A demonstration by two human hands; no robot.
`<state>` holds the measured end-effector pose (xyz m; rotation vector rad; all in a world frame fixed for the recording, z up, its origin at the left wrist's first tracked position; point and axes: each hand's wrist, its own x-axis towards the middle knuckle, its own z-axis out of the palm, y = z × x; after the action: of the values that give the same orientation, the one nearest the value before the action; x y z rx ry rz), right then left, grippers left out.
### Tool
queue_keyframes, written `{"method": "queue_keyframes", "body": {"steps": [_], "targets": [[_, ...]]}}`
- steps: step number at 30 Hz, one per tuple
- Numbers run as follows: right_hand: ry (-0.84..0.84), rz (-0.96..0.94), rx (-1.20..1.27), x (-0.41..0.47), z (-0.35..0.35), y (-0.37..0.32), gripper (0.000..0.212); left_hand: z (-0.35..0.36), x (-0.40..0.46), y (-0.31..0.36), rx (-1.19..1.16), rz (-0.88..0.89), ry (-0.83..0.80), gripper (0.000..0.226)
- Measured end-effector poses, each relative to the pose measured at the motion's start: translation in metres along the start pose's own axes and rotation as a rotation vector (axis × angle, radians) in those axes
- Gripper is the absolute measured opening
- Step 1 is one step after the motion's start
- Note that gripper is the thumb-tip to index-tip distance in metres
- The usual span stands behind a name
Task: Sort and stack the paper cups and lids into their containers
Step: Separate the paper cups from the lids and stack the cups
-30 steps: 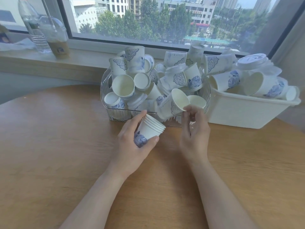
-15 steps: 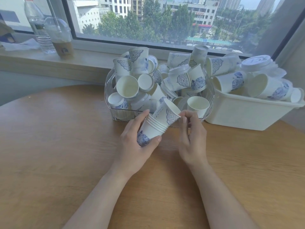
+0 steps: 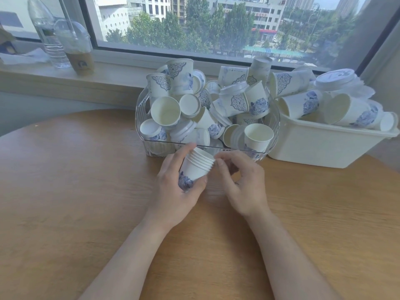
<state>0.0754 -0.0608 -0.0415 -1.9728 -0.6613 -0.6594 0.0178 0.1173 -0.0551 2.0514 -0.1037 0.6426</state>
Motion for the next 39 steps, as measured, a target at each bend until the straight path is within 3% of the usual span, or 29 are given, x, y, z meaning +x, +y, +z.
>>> {"method": "queue_keyframes", "body": {"steps": [4, 7, 17, 24, 32, 39], "targets": [[0.207, 0.159, -0.187, 0.006, -0.012, 0.012, 0.035, -0.001, 0.0, 0.001, -0.012, -0.016, 0.0, 0.07], [0.247, 0.246, -0.315, 0.009, -0.024, 0.026, 0.042, -0.001, -0.001, 0.001, -0.035, -0.031, 0.008, 0.069], [0.292, 0.31, -0.348, 0.014, -0.031, 0.04, 0.014, -0.002, -0.003, -0.001, -0.04, -0.029, -0.022, 0.082], [0.39, 0.234, -0.149, 0.018, -0.034, 0.028, 0.005, -0.001, -0.002, -0.003, -0.018, -0.029, -0.031, 0.081], [0.281, 0.202, 0.119, 0.016, -0.026, 0.013, 0.009, -0.002, -0.002, -0.003, -0.047, -0.035, -0.018, 0.083], [0.086, 0.149, 0.149, 0.006, -0.008, 0.007, 0.008, -0.003, -0.001, -0.002, -0.009, -0.01, -0.011, 0.084]]}}
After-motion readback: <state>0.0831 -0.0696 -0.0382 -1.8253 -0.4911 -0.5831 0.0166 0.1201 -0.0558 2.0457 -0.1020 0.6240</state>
